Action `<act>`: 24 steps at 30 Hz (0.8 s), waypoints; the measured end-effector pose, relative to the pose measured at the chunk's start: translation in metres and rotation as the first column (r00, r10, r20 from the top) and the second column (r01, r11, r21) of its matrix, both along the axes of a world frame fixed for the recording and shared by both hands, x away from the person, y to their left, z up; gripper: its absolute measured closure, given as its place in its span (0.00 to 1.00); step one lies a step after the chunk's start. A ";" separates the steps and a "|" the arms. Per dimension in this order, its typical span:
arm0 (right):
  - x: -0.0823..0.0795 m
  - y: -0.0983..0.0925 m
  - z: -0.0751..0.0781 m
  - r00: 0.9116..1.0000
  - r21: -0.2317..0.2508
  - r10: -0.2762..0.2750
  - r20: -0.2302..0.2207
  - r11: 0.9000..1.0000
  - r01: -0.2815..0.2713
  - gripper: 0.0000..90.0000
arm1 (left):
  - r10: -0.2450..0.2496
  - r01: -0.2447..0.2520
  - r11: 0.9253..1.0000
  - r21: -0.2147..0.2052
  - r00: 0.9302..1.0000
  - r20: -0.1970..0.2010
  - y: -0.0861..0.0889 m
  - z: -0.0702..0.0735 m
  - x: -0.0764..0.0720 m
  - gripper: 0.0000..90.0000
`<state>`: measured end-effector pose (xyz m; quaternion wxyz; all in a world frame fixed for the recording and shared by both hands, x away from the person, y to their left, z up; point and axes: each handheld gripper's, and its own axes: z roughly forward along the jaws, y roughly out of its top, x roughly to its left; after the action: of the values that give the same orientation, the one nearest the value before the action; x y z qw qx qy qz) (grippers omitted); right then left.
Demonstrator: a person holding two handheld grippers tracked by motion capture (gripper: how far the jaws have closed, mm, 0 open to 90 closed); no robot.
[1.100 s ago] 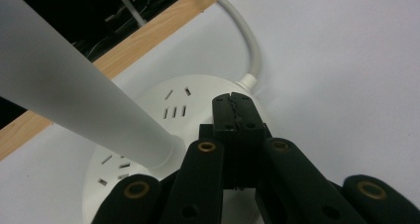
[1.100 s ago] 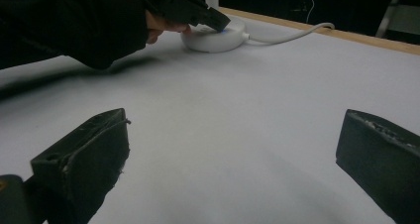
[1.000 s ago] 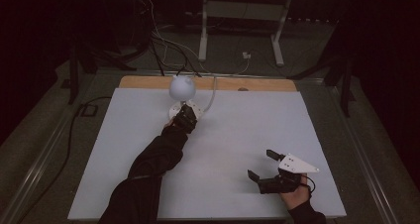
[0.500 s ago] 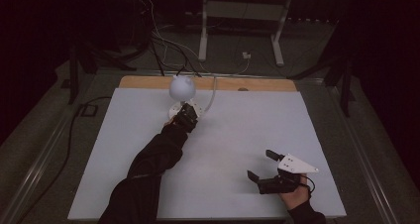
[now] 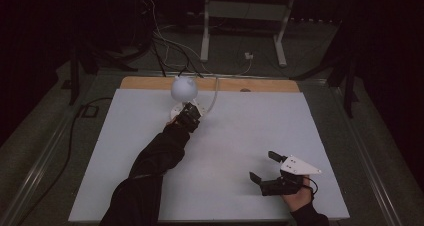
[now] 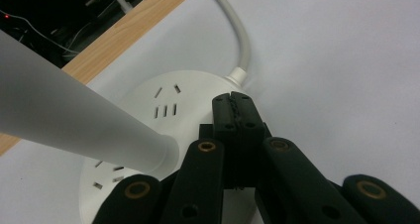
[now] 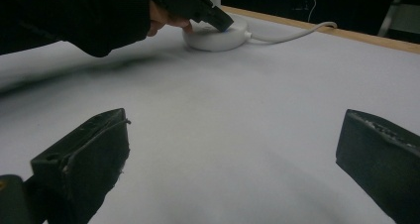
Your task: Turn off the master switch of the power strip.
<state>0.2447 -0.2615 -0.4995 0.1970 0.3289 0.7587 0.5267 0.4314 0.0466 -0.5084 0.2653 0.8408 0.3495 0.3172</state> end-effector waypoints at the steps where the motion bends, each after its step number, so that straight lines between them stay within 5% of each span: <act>1: 0.000 0.000 0.000 1.000 0.000 0.000 0.000 1.000 0.000 0.00 | -0.002 0.002 1.000 0.001 1.000 0.000 0.000 0.000 0.000 1.00; 9: 0.000 -0.001 0.000 1.000 0.000 -0.001 0.004 1.000 0.001 0.00 | 0.003 -0.004 0.999 0.050 1.000 0.028 -0.005 -0.001 -0.003 1.00; 14: 0.001 -0.001 -0.001 1.000 0.002 -0.001 -0.002 1.000 0.001 0.00 | -0.008 0.000 0.992 0.125 0.998 0.063 -0.010 -0.002 -0.005 1.00; 21: 0.002 -0.001 -0.001 1.000 0.003 -0.005 -0.006 1.000 0.005 0.00 | 0.000 -0.007 0.998 0.069 0.995 0.098 0.001 0.001 -0.008 1.00; 24: 0.002 -0.001 -0.001 1.000 0.001 -0.003 -0.007 1.000 0.003 0.00 | 0.008 -0.011 0.999 0.031 0.996 0.084 0.004 0.003 -0.006 1.00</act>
<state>0.2466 -0.2624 -0.5010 0.1948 0.3319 0.7588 0.5254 0.4255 0.0502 -0.5050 0.2649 0.8290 0.3370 0.3591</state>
